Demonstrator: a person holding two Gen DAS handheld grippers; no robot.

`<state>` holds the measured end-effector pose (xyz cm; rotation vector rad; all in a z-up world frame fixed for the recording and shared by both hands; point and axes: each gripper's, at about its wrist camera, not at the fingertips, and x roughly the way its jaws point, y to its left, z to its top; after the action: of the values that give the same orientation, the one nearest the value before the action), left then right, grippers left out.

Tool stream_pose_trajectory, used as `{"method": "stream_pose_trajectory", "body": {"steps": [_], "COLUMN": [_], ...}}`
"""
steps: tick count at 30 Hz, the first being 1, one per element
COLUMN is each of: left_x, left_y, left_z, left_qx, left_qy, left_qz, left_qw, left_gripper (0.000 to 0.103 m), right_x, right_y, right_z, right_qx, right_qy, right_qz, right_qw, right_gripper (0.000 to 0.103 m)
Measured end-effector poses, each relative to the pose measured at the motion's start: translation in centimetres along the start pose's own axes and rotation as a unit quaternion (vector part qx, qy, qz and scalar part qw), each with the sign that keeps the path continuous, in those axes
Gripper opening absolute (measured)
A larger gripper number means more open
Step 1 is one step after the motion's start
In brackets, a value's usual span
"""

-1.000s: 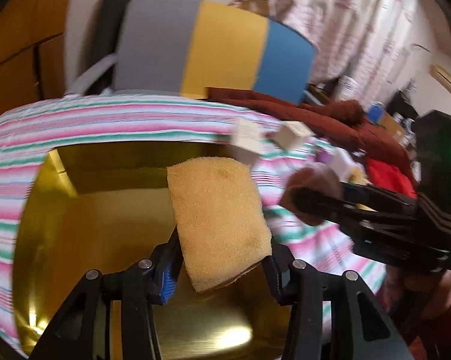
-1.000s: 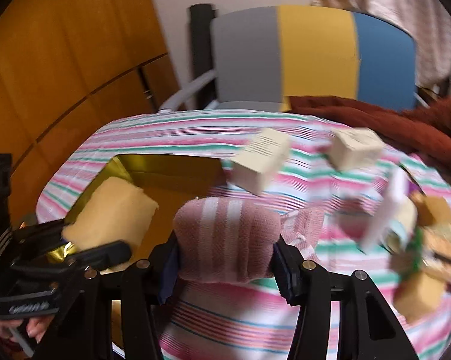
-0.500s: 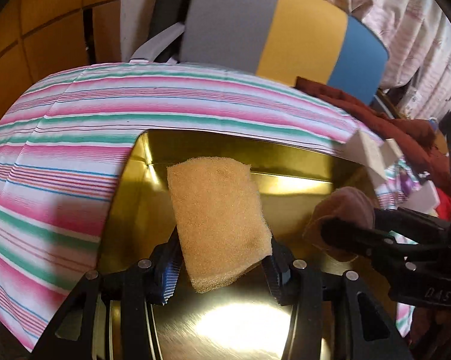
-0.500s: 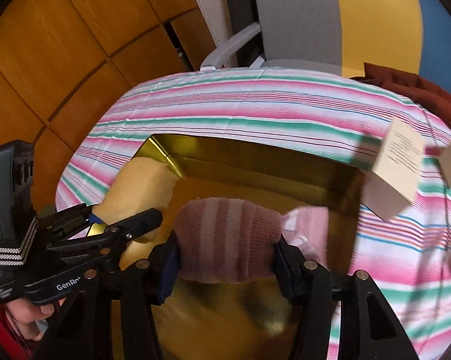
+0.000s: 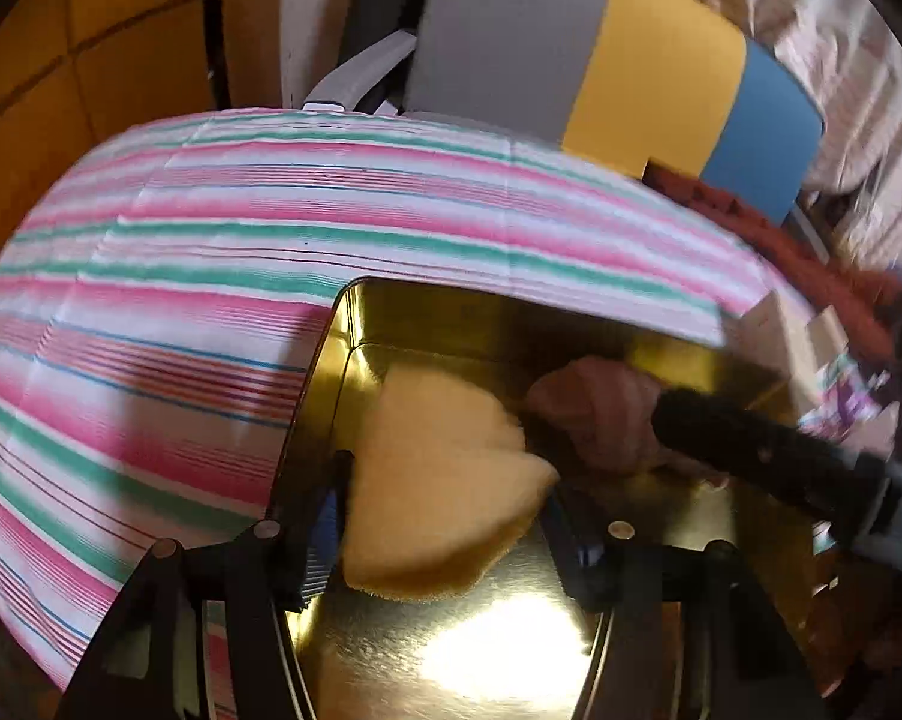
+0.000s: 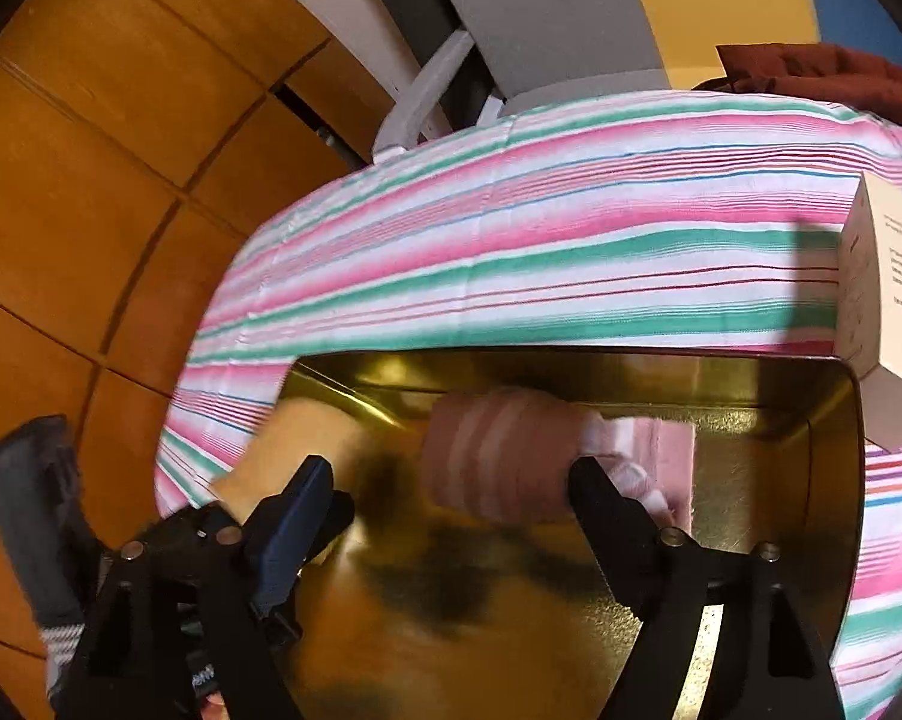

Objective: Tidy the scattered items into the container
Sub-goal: 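Open the left tool to drop the sponge while the right tool drops the sock into the tray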

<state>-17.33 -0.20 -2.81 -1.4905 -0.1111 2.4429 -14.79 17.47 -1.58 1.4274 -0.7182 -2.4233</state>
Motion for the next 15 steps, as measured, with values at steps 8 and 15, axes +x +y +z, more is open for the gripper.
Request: {"method": "stream_pose_trajectory", "body": {"steps": [8, 15], "left_x": [-2.9, -4.4], "left_y": [1.1, -0.4], "left_z": [0.1, -1.4], "left_qx": [-0.059, -0.05], "left_qy": [-0.058, -0.077], "left_qz": [-0.016, -0.024], "left_qw": [0.9964, 0.9955], "left_gripper": [0.065, 0.065], "right_x": [-3.7, -6.9], "right_y": [0.4, 1.7], "right_z": [-1.3, -3.0], "right_qx": [-0.028, -0.082], "right_qy": [-0.034, -0.061], "right_qz": [0.005, -0.009], "right_qw": [0.999, 0.995], "right_gripper": [0.081, 0.081]}}
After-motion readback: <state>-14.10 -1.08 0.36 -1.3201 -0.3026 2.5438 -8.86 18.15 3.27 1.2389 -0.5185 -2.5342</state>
